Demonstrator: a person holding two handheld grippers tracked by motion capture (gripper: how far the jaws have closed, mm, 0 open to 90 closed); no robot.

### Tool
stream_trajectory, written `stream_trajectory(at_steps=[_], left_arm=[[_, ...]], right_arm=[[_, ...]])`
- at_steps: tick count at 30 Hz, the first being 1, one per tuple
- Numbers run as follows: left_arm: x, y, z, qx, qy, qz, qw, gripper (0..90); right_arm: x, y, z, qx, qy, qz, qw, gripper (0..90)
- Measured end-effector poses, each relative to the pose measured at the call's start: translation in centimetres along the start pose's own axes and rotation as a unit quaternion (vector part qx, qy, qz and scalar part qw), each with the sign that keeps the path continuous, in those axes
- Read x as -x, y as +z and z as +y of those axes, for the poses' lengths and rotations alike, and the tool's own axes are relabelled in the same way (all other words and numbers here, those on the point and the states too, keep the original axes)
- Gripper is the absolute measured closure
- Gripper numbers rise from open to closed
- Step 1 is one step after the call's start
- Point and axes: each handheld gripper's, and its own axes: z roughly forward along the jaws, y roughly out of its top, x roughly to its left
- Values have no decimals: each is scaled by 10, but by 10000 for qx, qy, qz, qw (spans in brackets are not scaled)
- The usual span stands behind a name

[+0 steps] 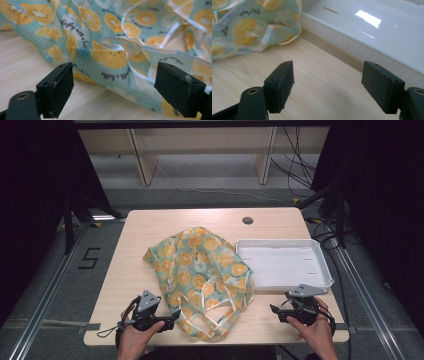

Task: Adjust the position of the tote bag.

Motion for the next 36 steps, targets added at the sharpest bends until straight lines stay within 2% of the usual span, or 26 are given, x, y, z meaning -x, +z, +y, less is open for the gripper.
stream_trajectory(at_steps=[3,5,6,7,8,9,10,11,12,13,14,15,17,18,20,21,23,25,28,29,30,31,32,34,35,36], left_arm=[[-2,10,3,-375,279,84,9989,151],[1,16,2,-356,172,91,9992,153],[1,15,2,-507,311,214,9980,154],[0,17,1,-476,377,214,9979,154],[1,19,0,-403,286,240,9985,156],[1,21,-1,-323,206,230,9990,161],[-1,18,0,-481,354,273,9978,174],[-2,17,0,-480,376,279,9978,211],[-2,17,0,-367,352,284,9983,272],[-3,17,0,-336,302,327,9984,329],[-5,15,0,-384,428,355,9977,375],[-5,15,-1,-228,356,394,9983,465],[-11,12,-1,-328,584,420,9969,589],[-12,13,-2,-233,473,387,9979,656],[-16,13,-3,-172,473,327,9982,746],[-18,10,-2,-359,688,358,9963,770],[-20,11,-3,-155,594,263,9978,806],[-21,8,-2,-286,691,240,9969,822],[-20,9,-2,-102,617,239,9978,841],[-22,7,-1,-241,791,227,9963,846],[-22,7,-1,-221,761,233,9966,851],[-21,8,-2,-99,546,203,9983,856],[-24,6,-2,-221,716,186,9970,862],[-27,5,-1,-222,747,219,9967,866],[-28,6,-2,-133,610,248,9977,868],[-31,4,-1,-226,739,256,9967,869]], right_arm=[[-1,1,5,80,-68,52,9999,257],[-4,3,8,96,8,102,9999,255],[-3,4,10,129,-178,96,9997,255],[-4,5,12,120,-258,97,9995,255],[-4,6,14,182,-398,65,9990,255],[-6,7,16,184,-370,82,9991,255],[-8,7,18,173,-376,120,9991,256],[-8,8,21,208,-462,135,9986,256],[-11,9,23,308,-373,124,9988,256],[-10,10,27,254,-414,181,9987,257],[-11,13,30,371,-417,162,9983,262],[-11,14,35,397,-444,183,9981,271],[-12,18,44,435,-487,213,9976,276],[-13,20,49,454,-403,236,9979,285],[-10,23,58,495,-548,258,9969,334],[-10,26,61,559,-563,236,9966,336],[-11,31,69,535,-704,308,9956,364],[-16,37,74,506,-763,349,9952,376],[-20,47,82,447,-962,217,9941,420],[-20,50,83,389,-994,180,9941,441],[-22,53,85,329,-950,205,9947,485],[-20,57,87,325,-1013,237,9940,537],[-19,60,89,382,-1130,210,9926,602],[-18,64,91,322,-1251,227,9914,718],[-18,66,93,278,-1334,298,9902,803],[-20,66,93,355,-1413,259,9890,850]])
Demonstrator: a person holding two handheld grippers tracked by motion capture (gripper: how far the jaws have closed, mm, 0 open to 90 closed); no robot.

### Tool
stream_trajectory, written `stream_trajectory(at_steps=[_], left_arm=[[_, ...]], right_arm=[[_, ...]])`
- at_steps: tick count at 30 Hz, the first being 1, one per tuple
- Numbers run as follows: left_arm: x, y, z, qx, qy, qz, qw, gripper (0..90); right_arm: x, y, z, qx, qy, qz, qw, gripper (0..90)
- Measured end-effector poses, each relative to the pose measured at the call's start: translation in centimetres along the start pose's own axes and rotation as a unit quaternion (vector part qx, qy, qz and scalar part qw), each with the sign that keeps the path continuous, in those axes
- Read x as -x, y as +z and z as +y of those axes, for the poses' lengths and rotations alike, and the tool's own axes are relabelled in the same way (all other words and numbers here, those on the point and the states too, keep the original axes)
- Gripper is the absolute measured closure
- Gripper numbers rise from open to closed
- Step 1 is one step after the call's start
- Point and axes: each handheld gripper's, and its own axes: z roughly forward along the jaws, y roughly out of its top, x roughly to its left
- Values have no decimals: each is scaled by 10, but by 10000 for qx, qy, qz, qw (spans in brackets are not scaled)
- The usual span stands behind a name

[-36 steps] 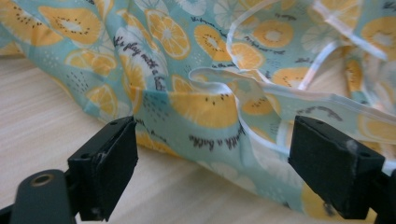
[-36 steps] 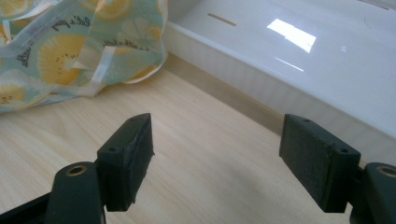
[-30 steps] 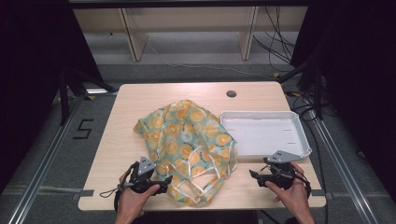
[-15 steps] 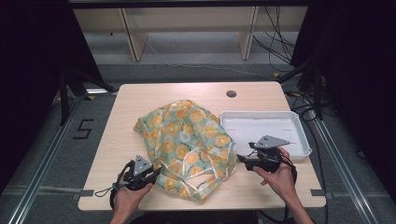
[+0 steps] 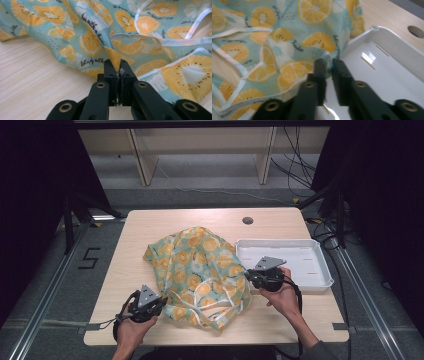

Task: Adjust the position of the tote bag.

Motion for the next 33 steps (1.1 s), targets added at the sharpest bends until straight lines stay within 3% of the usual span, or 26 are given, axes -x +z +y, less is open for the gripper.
stream_trajectory(at_steps=[1,2,3,4,5,6,7,10,12,14,16,19,21,22,23,24,26,28,29,31,32,33], left_arm=[[-2,1,-1,106,-186,20,9998,870],[-6,-1,-1,57,-106,25,9999,871],[-8,-1,-2,98,-212,72,9997,871],[-14,-3,-3,57,-90,117,9999,872],[-18,-4,-4,53,-127,159,9998,873],[-20,-3,-5,155,-316,204,9992,872],[-25,-5,-6,71,-259,231,9994,872],[-37,-5,-10,110,-413,368,9984,871],[-45,-6,-12,-18,-359,406,9985,869],[-51,-4,-13,133,-465,436,9979,867],[-59,-3,-13,-6,-321,489,9983,865],[-64,1,-14,166,-544,491,9972,863],[-69,-2,-15,-17,-406,500,9979,859],[-68,0,-15,73,-541,469,9974,857],[-68,-1,-15,38,-480,460,9978,853],[-66,0,-15,95,-559,436,9974,844],[-65,-3,-15,-47,-383,364,9986,819],[-62,-4,-15,-34,-390,312,9987,812],[-59,-5,-15,-12,-401,276,9988,803],[-55,-7,-15,-23,-449,227,9987,742],[-53,-8,-15,27,-552,233,9982,667],[-52,-9,-15,57,-569,237,9981,652]], right_arm=[[-1,0,1,-2,-47,59,10000,881],[-5,-1,2,-25,-125,131,9998,895],[-7,-1,3,-47,-230,167,9996,900],[-11,-2,3,-62,-308,232,9992,900],[-17,-3,4,-81,-338,292,9990,900],[-23,-3,4,-72,-398,339,9986,900],[-29,-5,5,-59,-462,425,9980,900],[-47,-8,8,-4,-660,684,9955,900],[-59,-10,10,47,-724,836,9939,900],[-67,-9,13,69,-903,937,9915,900],[-76,-7,16,46,-908,1020,9906,900],[-85,-2,19,52,-1039,1156,9878,900],[-91,-1,21,-15,-1053,1206,9871,900],[-93,-1,21,-25,-1109,1181,9868,900],[-94,-1,21,-52,-1138,1150,9868,900],[-94,-1,21,-75,-1156,1108,9871,900],[-88,-1,18,-120,-1127,1030,9882,900],[-83,-3,14,-185,-1076,963,9893,897],[-79,-6,12,-134,-1066,819,9908,885],[-73,-10,10,-174,-1034,869,9907,817],[-71,-13,10,-122,-916,830,9923,743],[-70,-17,10,-65,-847,782,9933,671]])
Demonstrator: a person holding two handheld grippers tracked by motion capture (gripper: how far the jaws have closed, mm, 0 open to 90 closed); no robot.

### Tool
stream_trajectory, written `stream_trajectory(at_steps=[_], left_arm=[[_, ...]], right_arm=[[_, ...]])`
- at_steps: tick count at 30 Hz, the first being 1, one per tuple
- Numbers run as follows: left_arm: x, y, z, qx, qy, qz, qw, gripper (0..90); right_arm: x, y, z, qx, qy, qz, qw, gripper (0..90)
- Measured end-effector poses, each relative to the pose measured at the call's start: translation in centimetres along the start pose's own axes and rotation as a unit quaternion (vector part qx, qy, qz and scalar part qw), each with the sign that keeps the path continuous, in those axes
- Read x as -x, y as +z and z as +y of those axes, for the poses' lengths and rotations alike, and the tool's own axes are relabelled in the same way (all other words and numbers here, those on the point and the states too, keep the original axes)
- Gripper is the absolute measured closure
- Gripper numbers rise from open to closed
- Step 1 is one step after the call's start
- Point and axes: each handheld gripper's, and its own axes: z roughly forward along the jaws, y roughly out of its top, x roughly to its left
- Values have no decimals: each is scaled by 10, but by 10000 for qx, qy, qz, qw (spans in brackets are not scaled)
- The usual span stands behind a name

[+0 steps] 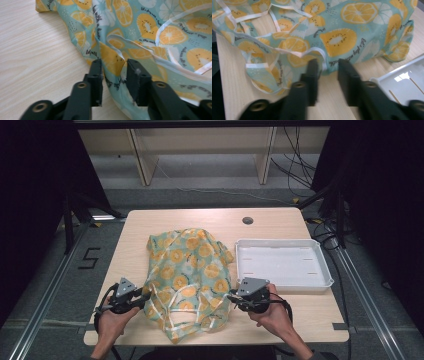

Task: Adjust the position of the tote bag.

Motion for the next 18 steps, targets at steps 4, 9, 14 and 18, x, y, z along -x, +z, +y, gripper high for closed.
stream_trajectory(at_steps=[4,9,14,18], left_arm=[[8,-13,1,136,-208,-3,9997,496],[22,-32,5,321,-94,16,9994,401],[34,-42,3,350,-59,-41,9994,379],[38,-45,3,373,24,-46,9993,373]], right_arm=[[-5,-9,7,347,3,52,9994,534],[-15,-8,18,621,-118,413,9971,437],[-26,6,22,620,-219,841,9943,350],[-32,14,24,658,-227,1057,9920,313]])
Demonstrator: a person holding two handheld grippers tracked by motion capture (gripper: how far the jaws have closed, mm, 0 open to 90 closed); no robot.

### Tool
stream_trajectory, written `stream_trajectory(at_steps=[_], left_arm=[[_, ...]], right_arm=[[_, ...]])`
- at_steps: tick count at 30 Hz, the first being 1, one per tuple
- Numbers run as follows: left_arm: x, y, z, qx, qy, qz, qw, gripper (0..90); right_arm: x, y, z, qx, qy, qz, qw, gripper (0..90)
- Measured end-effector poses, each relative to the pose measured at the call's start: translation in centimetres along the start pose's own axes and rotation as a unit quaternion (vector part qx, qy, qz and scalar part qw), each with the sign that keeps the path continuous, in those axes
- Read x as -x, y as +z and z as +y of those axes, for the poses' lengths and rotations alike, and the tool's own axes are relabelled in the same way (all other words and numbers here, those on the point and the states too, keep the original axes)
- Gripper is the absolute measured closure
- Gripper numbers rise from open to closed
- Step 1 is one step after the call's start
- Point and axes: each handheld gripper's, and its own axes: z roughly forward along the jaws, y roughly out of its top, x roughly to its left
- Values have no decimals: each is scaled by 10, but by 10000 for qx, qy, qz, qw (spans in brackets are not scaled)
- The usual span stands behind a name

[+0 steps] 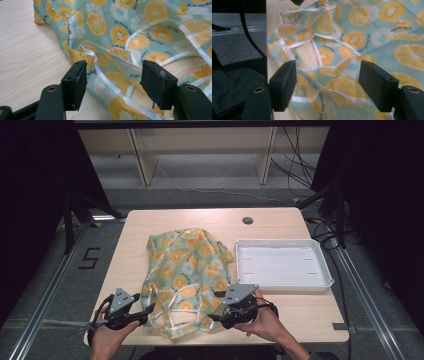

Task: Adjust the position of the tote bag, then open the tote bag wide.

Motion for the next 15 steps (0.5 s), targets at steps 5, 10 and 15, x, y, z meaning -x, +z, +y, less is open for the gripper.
stream_trajectory(at_steps=[5,10,15], left_arm=[[0,-1,0,15,-19,29,10000,373],[1,0,-1,16,-50,8,10000,373],[1,0,-1,6,-36,-26,10000,373]], right_arm=[[-1,14,-1,-187,-187,114,9996,288],[-4,26,-2,-360,-197,200,9990,244],[-5,42,-6,-593,-234,372,9973,221]])
